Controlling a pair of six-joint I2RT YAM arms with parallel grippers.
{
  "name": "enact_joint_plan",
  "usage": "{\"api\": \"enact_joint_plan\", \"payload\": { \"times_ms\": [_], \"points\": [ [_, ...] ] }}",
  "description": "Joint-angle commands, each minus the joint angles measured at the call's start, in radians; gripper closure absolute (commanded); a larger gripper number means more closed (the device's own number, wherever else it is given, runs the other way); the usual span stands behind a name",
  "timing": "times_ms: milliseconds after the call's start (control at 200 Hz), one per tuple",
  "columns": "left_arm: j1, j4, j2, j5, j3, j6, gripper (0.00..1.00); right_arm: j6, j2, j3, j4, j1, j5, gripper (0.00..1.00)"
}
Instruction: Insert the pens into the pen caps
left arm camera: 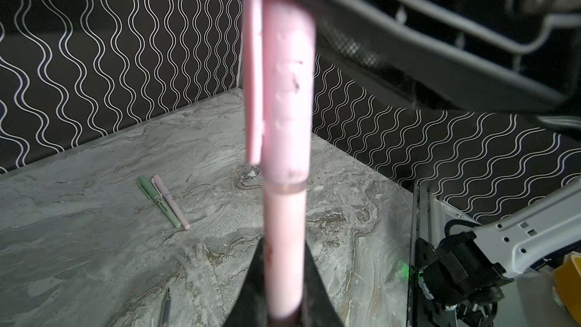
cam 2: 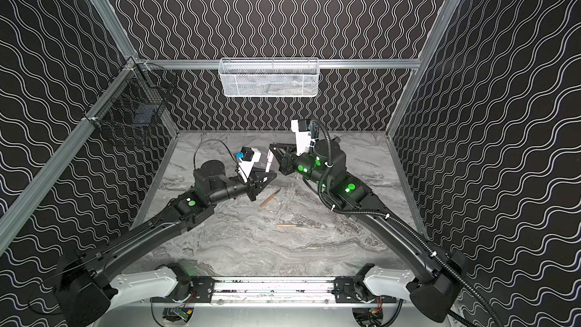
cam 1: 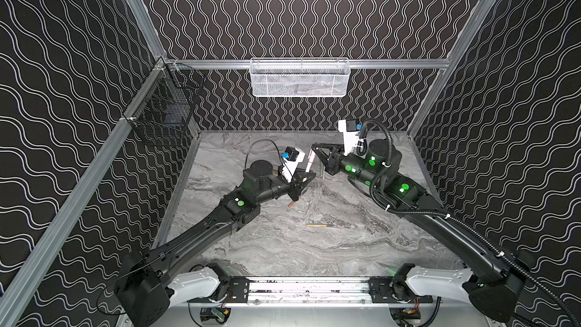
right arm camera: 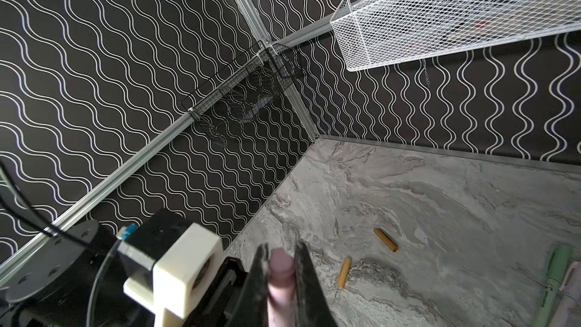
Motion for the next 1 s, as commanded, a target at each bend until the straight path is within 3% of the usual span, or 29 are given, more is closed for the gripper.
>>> {"api": "enact_joint_plan", "payload": {
  "times_ms": [0,691,876,996],
  "points": [
    [0.022,0.2,-0.011,-0.031,0.001,-0.07,1.0,0.017,0.009,-0.025,-0.07,0.026,-0.09,1.0],
    [0.113,0.312,-0.042,0.006,-0.036,-0.169,1.0,0.04,0.033,-0.142,0.012,0.096,-0.082,0.99],
    [0.111,0.301,0.003,0.066,-0.012,-0.188,1.0,0.009,0.013,-0.083,-0.031,0.096,-0.035,0.92],
    [0.106,0.301,0.021,0.078,-0.012,-0.19,1.0,-0.022,-0.03,-0.05,-0.048,0.095,0.015,0.71]
  ]
}}
